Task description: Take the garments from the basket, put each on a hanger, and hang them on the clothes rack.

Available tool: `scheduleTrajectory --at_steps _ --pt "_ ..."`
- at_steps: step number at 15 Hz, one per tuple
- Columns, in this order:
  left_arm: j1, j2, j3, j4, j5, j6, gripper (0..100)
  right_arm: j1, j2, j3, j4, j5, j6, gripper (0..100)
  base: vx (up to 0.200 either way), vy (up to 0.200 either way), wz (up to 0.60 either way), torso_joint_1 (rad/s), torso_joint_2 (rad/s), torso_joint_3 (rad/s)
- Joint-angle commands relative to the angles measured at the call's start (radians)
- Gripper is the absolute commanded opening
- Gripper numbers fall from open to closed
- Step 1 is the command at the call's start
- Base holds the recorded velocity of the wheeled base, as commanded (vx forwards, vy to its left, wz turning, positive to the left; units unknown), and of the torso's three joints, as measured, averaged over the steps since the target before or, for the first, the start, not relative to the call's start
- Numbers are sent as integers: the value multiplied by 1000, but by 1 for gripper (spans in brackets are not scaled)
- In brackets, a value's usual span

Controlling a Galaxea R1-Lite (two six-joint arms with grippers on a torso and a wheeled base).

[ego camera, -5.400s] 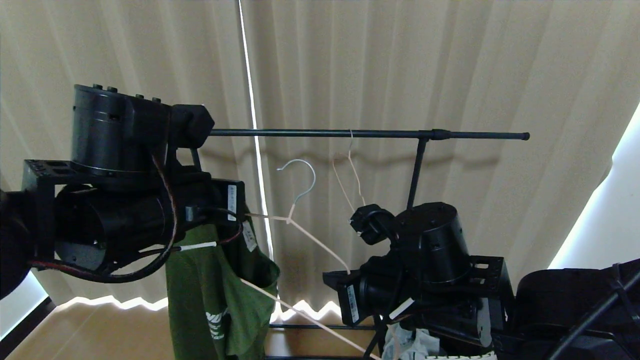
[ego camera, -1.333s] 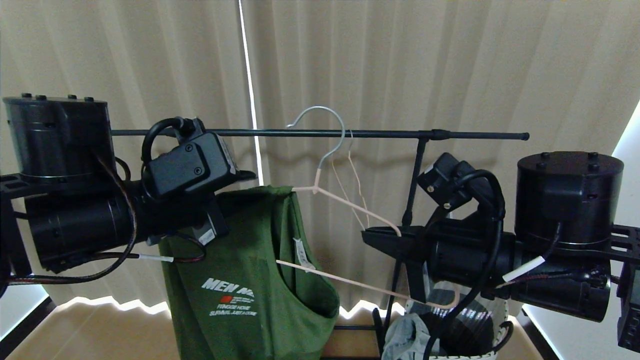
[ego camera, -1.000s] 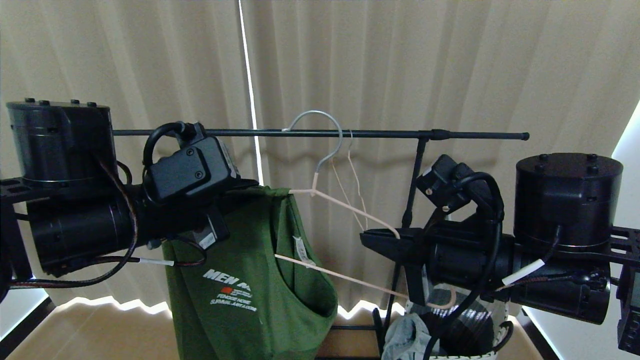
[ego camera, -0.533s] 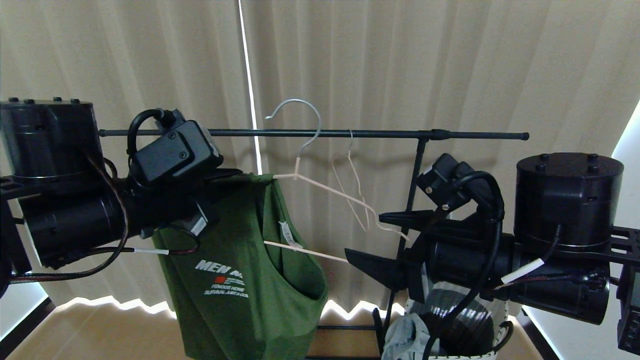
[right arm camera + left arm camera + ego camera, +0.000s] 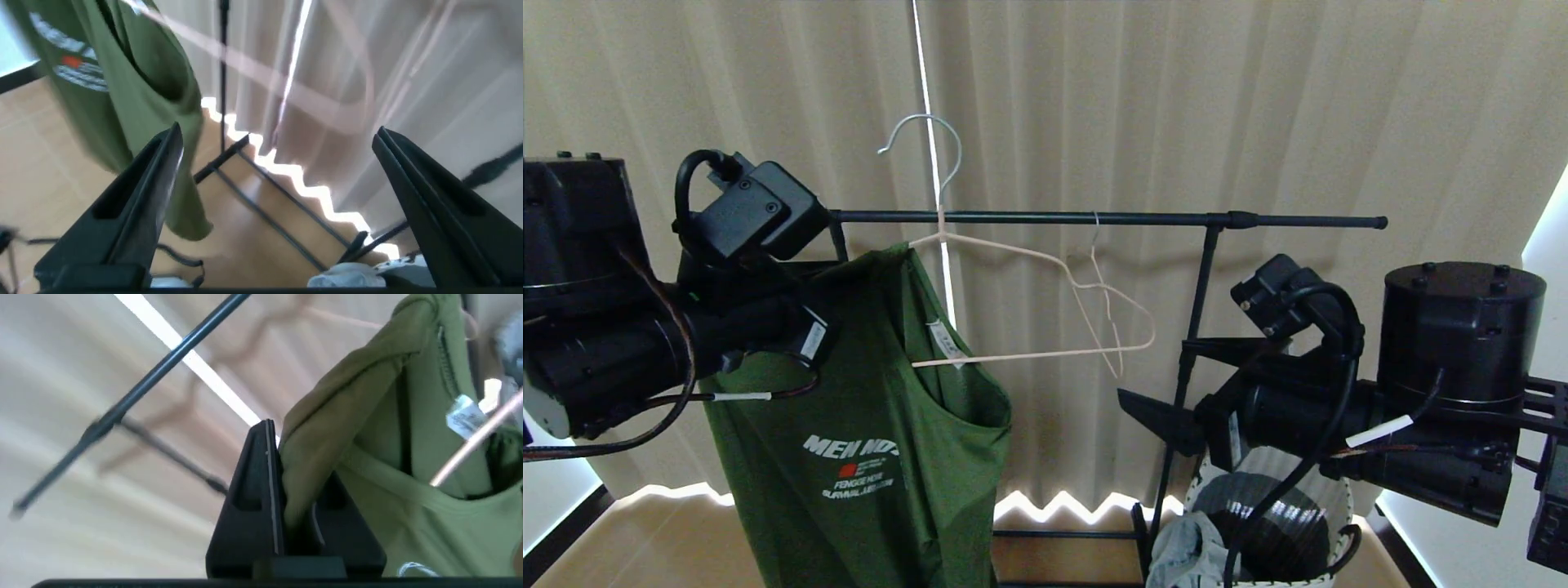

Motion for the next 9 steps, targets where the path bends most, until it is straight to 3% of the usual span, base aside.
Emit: scheduleTrajectory --at_steps 1,4,7,9 --pt "0 -7 -2 -2 17 -20 0 -13 5 43 -15 -3 -1 100 0 0 0 0 0 0" --pt "-5 -26 -1 -2 41 -81 0 -10 11 64 -20 -15 1 100 0 0 0 0 0 0" --pt "-89 -41 1 -4 43 -224 0 79 35 78 -23 -11 39 100 0 0 0 0 0 0" --pt "-128 -41 -1 -7 41 -266 0 133 77 70 -100 -12 85 100 0 0 0 0 0 0"
